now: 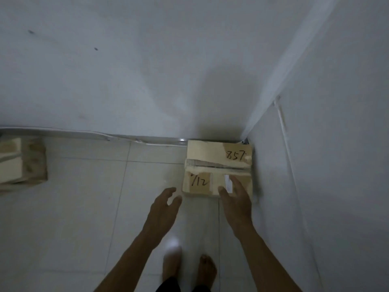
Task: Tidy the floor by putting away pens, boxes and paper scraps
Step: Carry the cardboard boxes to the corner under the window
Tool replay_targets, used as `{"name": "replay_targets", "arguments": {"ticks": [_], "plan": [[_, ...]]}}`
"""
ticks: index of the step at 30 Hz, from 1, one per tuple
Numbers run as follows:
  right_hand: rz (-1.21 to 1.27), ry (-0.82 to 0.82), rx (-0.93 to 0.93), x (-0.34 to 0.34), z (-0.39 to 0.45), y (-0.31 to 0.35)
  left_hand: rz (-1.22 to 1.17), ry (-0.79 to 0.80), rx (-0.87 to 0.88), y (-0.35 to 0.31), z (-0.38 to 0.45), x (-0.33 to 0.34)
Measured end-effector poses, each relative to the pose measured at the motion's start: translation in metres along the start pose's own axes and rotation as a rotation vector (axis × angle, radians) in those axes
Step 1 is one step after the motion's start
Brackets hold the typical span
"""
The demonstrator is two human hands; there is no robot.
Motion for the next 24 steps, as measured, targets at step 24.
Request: {"name": "replay_targets", "arguments": {"ticks": [24], "plan": [[-0.023, 0.331, -0.527, 0.157, -0.370, 0.324, -0.325, -0.437, 0.287, -0.062, -0.289, -0.401]]}}
Point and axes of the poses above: each hand's wrist, its own z-axis towards the middle knuckle, its own x-axis out of the palm, y = z × x, the point moved 10 cm from there along z, towards the middle knuckle, and after that the axes turned 10 degrees about -z, right-handed, at the moved point
